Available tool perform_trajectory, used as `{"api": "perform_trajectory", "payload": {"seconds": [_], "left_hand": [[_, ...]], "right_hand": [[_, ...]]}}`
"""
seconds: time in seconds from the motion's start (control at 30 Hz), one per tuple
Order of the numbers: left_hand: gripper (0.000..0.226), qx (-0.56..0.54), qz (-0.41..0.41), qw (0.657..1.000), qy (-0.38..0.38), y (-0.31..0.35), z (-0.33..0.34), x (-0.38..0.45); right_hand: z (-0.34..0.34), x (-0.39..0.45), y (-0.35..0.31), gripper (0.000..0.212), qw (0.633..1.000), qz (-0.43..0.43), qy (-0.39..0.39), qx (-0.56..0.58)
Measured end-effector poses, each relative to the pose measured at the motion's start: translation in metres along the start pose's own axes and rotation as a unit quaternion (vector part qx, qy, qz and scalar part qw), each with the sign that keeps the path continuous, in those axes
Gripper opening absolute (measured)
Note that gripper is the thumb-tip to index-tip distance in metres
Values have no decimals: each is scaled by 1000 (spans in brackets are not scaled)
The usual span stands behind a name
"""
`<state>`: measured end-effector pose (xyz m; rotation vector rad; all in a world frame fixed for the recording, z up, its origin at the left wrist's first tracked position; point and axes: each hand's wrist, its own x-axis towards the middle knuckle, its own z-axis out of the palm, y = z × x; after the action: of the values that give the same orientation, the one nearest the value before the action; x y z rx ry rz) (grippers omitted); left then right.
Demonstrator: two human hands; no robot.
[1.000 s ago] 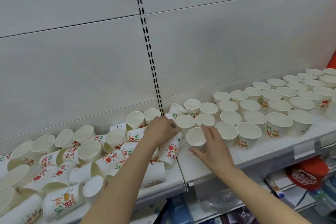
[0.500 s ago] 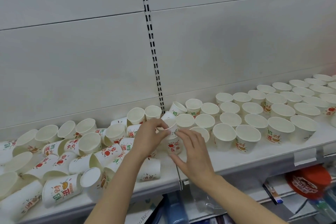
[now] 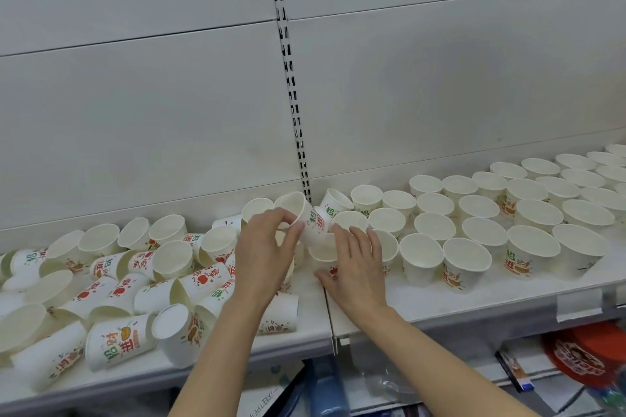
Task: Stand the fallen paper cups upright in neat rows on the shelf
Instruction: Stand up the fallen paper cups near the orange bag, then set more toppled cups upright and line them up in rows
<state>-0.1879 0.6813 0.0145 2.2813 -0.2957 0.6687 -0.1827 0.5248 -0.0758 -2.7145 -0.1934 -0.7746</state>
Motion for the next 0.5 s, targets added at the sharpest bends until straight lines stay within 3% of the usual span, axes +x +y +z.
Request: {"api": "perform_trajectory", "payload": {"seconds": [0.07,0.23,0.33,0.43,0.5], "left_hand": [[9,16,18,1000,-7,1,-13,-7],[22,39,113,984,-130,12,-7,-45],[18,38,179,973,-142,26,22,-60],[16,47,233,965,-109,37,33,-67],[26,44,232,969,-70,41,30,-72]], "right_hand": [[-8,-2,6,92,998,-23,26,52],[-41,-33,12,85,966,-127,43,220],[-42,-49,20,79,963,-75,46,257],[-46,-56,30,75,960,-15,63,273],[-48,-60,38,76,959,12,84,270]]}}
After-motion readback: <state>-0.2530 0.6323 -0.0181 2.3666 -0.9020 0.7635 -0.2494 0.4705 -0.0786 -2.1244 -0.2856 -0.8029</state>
